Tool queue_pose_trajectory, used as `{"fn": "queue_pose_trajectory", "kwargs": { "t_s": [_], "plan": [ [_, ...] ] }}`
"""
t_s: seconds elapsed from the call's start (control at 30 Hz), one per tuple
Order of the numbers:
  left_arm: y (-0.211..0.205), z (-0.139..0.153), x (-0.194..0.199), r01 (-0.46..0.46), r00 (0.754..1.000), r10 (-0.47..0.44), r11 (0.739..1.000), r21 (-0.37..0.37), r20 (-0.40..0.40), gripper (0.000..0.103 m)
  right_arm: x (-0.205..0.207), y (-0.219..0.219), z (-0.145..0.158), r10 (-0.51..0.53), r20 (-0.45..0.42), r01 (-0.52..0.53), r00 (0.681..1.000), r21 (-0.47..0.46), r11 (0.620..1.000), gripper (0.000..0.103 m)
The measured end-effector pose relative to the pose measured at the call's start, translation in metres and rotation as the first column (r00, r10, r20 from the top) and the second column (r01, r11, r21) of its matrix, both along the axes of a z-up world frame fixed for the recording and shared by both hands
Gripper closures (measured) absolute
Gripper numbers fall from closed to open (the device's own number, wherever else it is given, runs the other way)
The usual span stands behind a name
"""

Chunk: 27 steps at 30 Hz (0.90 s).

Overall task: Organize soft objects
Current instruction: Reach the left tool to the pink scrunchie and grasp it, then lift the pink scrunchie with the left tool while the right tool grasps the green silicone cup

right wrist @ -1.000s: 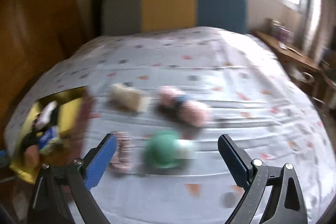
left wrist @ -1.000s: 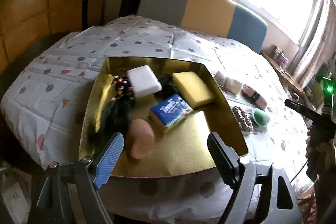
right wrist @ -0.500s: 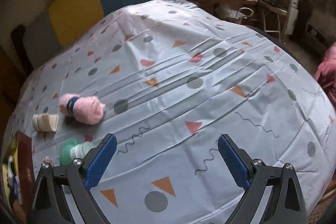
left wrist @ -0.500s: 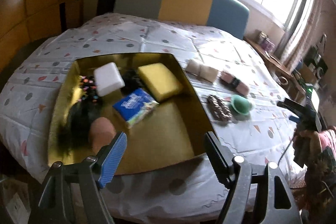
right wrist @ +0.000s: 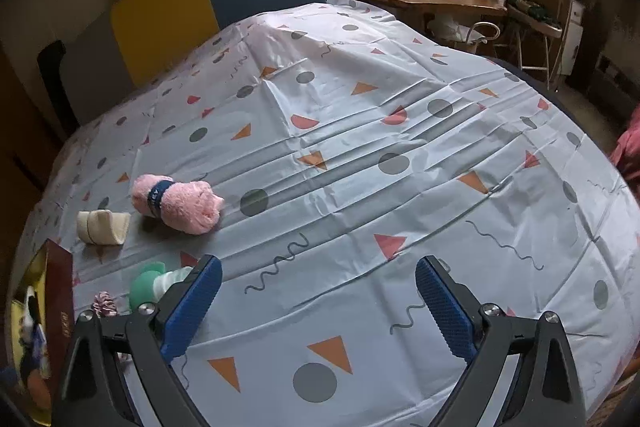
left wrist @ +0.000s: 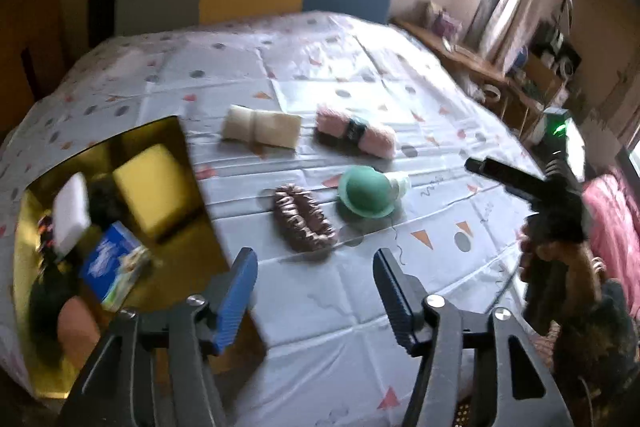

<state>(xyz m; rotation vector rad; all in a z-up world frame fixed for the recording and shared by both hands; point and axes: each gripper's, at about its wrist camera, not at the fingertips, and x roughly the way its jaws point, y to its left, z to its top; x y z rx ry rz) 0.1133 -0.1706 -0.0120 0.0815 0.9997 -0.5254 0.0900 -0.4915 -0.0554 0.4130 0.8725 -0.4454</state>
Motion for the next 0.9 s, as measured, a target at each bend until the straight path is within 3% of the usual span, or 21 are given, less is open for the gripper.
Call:
{"fn": "queue_pose_trajectory", "kwargs": {
  "t_s": [0.17, 0.3, 0.47, 0.63, 0.77, 0.9],
  "plan": [
    [-0.034, -0.031, 0.031, -0.024, 0.996, 0.028, 0.998, 0.05, -0.086, 0.048, -0.001, -0.001, 0.002, 0.002, 0.023, -0.003, 1.0, 0.024, 1.0, 0.005],
    [-0.043, -0.059, 0.055, -0.098, 0.981, 0.11, 0.992, 0.081, -0.162, 0.048, 0.0, -0.004, 0.002, 0.001, 0.034, -0.003, 0.999, 0.05, 0.999, 0.005],
    [-0.048, -0.08, 0.076, -0.144, 0.968, 0.164, 0.983, 0.118, -0.191, 0.048, 0.0, -0.007, 0.001, 0.002, 0.048, -0.007, 0.999, 0.092, 0.996, 0.004],
    [-0.06, -0.099, 0.087, -0.148, 0.969, 0.179, 0.972, 0.184, -0.169, 0.049, 0.0, -0.006, 0.001, 0.007, 0.058, -0.012, 0.998, 0.099, 0.995, 0.004],
    [-0.071, -0.098, 0.079, -0.081, 0.989, 0.103, 0.977, 0.198, -0.105, 0.081, 0.001, -0.006, 0.0, 0.008, 0.051, -0.013, 0.999, 0.095, 0.995, 0.004],
    [-0.068, -0.096, 0.059, -0.016, 0.994, 0.033, 0.988, 0.153, -0.106, 0.085, 0.002, -0.004, 0.0, 0.019, 0.048, -0.023, 0.999, 0.088, 0.996, 0.004]
  ]
}}
